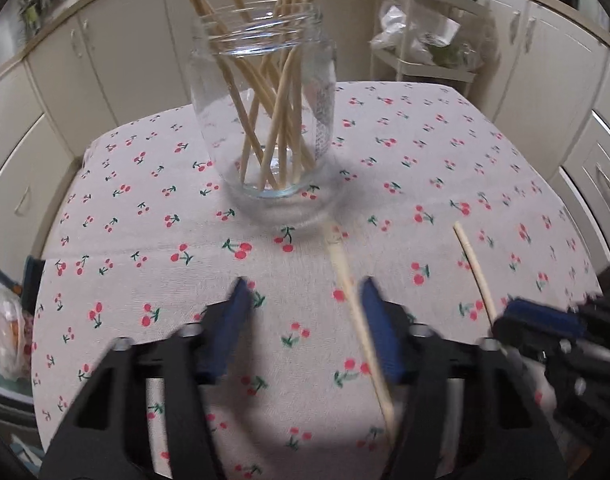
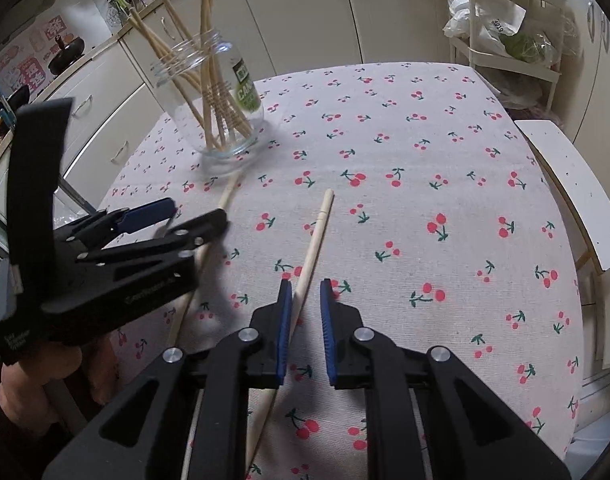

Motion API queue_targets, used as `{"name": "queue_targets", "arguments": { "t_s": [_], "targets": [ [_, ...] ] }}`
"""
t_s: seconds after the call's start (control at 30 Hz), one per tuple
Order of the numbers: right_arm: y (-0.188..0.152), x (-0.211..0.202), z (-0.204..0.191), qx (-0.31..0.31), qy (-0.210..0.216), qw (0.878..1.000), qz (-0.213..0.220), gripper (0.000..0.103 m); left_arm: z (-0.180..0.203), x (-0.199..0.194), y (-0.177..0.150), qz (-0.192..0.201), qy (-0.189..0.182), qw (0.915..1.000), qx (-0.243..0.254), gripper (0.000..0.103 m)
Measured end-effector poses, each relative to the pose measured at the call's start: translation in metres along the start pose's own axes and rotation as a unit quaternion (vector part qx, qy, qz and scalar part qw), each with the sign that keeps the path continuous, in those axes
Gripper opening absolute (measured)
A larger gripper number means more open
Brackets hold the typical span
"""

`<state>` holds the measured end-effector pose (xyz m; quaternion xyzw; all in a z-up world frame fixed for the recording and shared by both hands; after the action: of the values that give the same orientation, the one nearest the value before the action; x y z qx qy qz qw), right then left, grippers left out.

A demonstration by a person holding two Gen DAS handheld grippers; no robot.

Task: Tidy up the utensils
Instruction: 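Lower both open tools to the loose sticks beside the jar, then close the right tool on one stick while the left tool grasps another stick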

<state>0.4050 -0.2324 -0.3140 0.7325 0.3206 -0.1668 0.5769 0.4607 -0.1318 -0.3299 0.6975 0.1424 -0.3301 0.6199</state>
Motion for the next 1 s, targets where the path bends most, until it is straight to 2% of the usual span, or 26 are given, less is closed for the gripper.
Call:
{"name": "queue_targets", "arguments": {
  "t_s": [0.07, 0.13, 0.2, 0.27, 0.37, 0.43, 0.5, 0.53, 0.57, 0.63, 0.7, 0.77, 0.93, 1.0],
  "targets": [
    [0.003, 0.000, -0.004, -0.021, -0.007, 1.000, 0.005, 0.015, -0.002, -0.005, -0.002, -0.009, -0.017, 0.9998, 0.002, 0.033],
    [0.007, 0.002, -0.006, -0.020, -0.011, 1.000, 0.006, 0.015, -0.005, -0.006, -0.001, -0.016, -0.022, 0.9996, 0.008, 0.033],
    [0.013, 0.007, -0.006, -0.024, -0.020, 0.999, 0.006, 0.017, -0.010, -0.002, 0.002, -0.025, -0.013, 0.9996, 0.006, 0.039],
    [0.017, 0.014, -0.005, -0.028, -0.028, 0.999, -0.001, 0.019, -0.014, 0.002, 0.006, -0.030, -0.002, 0.9995, -0.010, 0.056],
    [0.018, 0.023, -0.005, -0.041, -0.033, 0.999, -0.006, 0.020, -0.011, 0.009, 0.010, -0.032, 0.001, 0.9994, -0.010, 0.058],
    [0.019, 0.025, -0.004, -0.047, -0.035, 0.998, -0.003, 0.018, -0.004, 0.011, 0.010, -0.023, -0.011, 0.9997, 0.000, 0.055],
    [0.017, 0.025, -0.002, -0.047, -0.032, 0.998, -0.003, 0.009, 0.006, 0.011, 0.011, -0.004, -0.025, 0.9993, 0.028, 0.037],
    [0.016, 0.024, -0.002, -0.046, -0.027, 0.999, -0.004, 0.008, 0.013, 0.011, 0.012, 0.000, -0.042, 0.9983, 0.040, 0.022],
    [0.015, 0.023, -0.003, -0.046, -0.021, 0.999, -0.008, 0.007, 0.017, 0.010, 0.012, 0.002, -0.056, 0.9970, 0.053, 0.012],
    [0.012, 0.021, -0.006, -0.048, -0.013, 0.999, -0.013, 0.006, 0.025, 0.008, 0.011, 0.006, -0.072, 0.9927, 0.096, 0.010],
    [0.009, 0.018, -0.007, -0.038, -0.003, 0.999, -0.017, 0.006, 0.028, 0.005, 0.010, -0.003, -0.108, 0.9878, 0.113, 0.008],
    [0.007, 0.017, -0.007, -0.036, -0.003, 0.999, -0.021, 0.006, 0.027, 0.002, 0.009, -0.012, -0.111, 0.9860, 0.124, 0.007],
    [0.010, 0.020, -0.009, -0.045, -0.008, 0.998, -0.030, 0.007, 0.015, 0.001, 0.009, -0.037, -0.114, 0.9876, 0.101, 0.008],
    [0.010, 0.022, -0.012, -0.058, -0.010, 0.998, -0.033, 0.007, 0.011, 0.002, 0.011, -0.044, -0.104, 0.9894, 0.091, 0.019]
  ]
}}
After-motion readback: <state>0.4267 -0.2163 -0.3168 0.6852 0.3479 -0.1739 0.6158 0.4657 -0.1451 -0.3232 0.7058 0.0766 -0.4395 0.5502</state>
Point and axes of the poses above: each gripper's, at about its wrist camera, not at the fingertips, and x roughly the way its jaws point, z to its right, y to its top, the point moved 8 cm from there along x, roughly the way its jaws point, and after that the axes turned 14 degrees about z, right-handed, at the moved point
